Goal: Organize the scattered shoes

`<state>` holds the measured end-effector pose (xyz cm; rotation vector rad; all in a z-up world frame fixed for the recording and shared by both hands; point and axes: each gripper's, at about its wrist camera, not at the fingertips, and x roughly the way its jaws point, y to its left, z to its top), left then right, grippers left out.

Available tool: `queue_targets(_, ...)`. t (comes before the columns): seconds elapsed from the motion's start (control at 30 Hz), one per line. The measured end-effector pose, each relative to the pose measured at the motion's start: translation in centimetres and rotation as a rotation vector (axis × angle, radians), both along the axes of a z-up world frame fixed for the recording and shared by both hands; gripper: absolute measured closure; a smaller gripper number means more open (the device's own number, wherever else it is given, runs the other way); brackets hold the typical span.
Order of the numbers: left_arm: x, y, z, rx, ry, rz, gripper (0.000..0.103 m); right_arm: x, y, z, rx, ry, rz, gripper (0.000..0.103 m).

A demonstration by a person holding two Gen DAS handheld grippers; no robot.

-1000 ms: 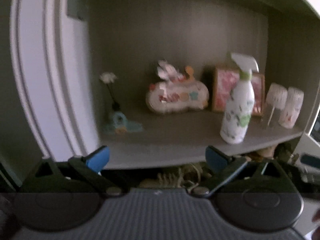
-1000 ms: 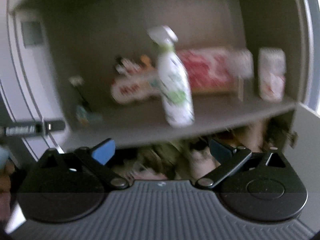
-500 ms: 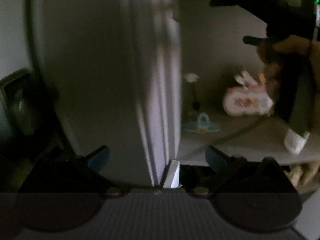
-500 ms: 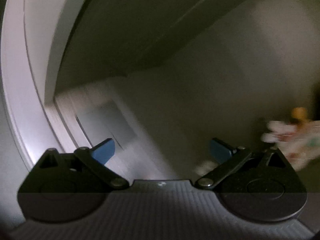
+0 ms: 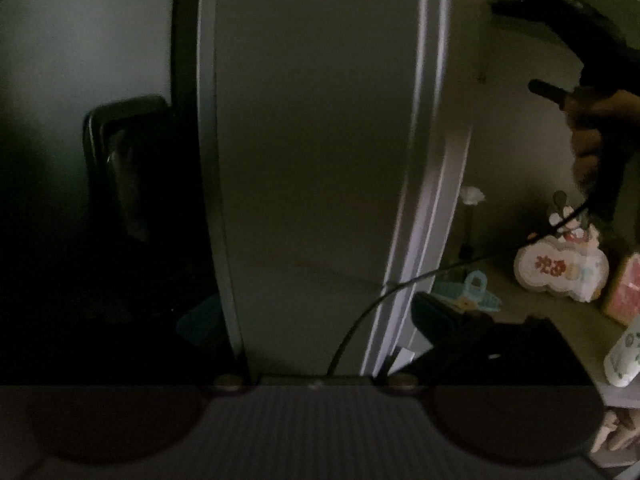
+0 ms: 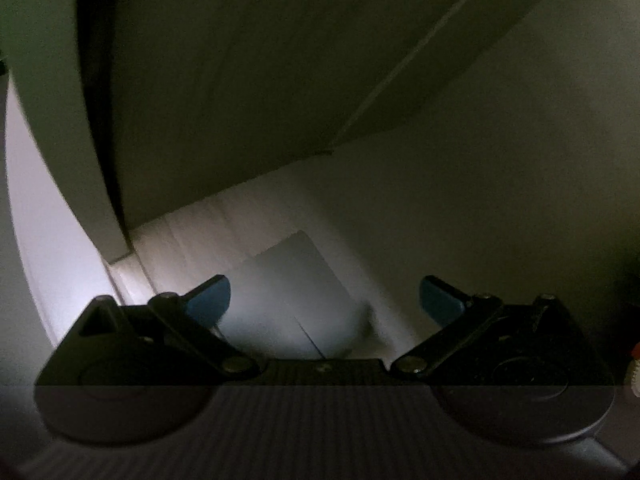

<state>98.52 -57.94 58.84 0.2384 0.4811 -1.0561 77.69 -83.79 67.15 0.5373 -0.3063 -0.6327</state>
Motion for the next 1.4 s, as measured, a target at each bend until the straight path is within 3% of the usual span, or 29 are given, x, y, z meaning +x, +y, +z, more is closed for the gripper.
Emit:
queue_targets(0.33, -0.8, 0.8, 0.2, -0.011, -0.019, -0.053, 0.0, 1.0, 0.7, -0.4, 0.012, 0.044, -0.082, 0.0)
queue_targets(0.4, -0.9, 0.9, -0.1, -0.007, -0.021, -0.082, 0.0, -0.6, 1.2, -1.4, 0.026, 0.079, -0.13, 0.0)
queue_targets(0.5, -0.8, 1.0, -0.4, 0.006, -0.014, -0.126, 0.0, -3.3, 3.6, -3.6, 0.042, 0.208, -0.224, 0.0)
queue_targets(0.6, -1.1, 0.4, -1.5, 0.04, 0.016, -0.222, 0.0, -5.9, 6.0, -5.7, 0.057, 0.339, -0.318, 0.0)
queue_targets(0.67, -1.5, -0.1, -2.2, 0.063, 0.034, -0.294, 0.0, -8.2, 8.9, -8.9, 0.136, 0.486, -0.43, 0.0)
queue_targets(0.73, -1.8, -0.5, -2.8, 0.086, 0.051, -0.365, 0.0, -9.7, 11.0, -10.9, 0.201, 0.553, -0.499, 0.0)
queue_targets(0.87, -3.7, -1.4, -4.7, 0.137, 0.074, -0.514, 0.0, -12.9, 16.3, -14.5, 0.381, 0.618, -0.626, 0.0)
queue_targets(1.07, -8.4, -2.2, -6.8, 0.176, 0.049, -0.676, 0.0, -15.3, 21.3, -15.4, 0.453, 0.655, -0.696, 0.0)
queue_targets(1.3, -12.1, 0.2, -7.9, 0.201, -0.004, -0.633, 0.0, -18.0, 22.6, -17.4, 0.478, 0.654, -0.671, 0.0)
queue_targets(1.4, -14.0, 0.1, -10.7, 0.233, -0.058, -0.562, 0.0, -19.0, 22.6, -20.0, 0.48, 0.644, -0.632, 0.0)
